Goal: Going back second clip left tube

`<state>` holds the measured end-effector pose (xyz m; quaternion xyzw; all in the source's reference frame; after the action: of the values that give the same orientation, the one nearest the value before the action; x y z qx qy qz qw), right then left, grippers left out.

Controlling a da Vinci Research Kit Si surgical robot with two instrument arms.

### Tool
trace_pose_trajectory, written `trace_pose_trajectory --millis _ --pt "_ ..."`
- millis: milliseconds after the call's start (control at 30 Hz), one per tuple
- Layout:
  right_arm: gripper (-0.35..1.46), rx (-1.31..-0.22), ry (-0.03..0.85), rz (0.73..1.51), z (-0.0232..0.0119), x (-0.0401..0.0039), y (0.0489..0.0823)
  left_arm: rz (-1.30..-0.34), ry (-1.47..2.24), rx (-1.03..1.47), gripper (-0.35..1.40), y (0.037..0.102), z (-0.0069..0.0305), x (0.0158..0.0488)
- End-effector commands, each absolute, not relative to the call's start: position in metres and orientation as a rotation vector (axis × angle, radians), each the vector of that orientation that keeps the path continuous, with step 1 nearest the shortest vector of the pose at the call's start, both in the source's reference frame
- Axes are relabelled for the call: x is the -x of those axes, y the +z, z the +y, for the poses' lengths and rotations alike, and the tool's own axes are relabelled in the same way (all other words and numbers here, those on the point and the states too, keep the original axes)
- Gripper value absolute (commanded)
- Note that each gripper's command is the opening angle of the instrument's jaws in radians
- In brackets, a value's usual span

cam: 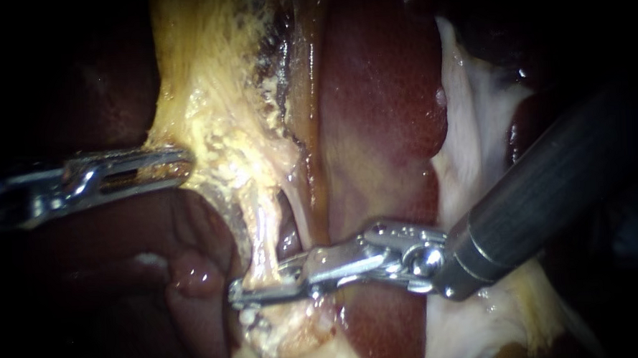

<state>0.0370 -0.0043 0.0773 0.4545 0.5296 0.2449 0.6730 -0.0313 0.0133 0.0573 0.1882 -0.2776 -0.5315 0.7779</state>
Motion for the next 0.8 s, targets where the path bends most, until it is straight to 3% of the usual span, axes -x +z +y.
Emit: trace_pose_trajectory --millis 33,500,800 --pt "0.59 -1.007 0.538 1.201 -0.0042 -0.0369 0.0776 -0.601 -1.149 -0.407 -0.35 0.0572 0.0133 0.0313" --pt "0.60 -0.799 0.412 1.282 -0.0036 -0.0339 0.0782 -0.599 -1.151 -0.408 -0.35 0.0559 0.0128 0.0314" --pt "0.60 -0.749 0.379 1.299 -0.0024 -0.0312 0.0772 -0.596 -1.149 -0.413 -0.35 0.0556 0.0129 0.0313"
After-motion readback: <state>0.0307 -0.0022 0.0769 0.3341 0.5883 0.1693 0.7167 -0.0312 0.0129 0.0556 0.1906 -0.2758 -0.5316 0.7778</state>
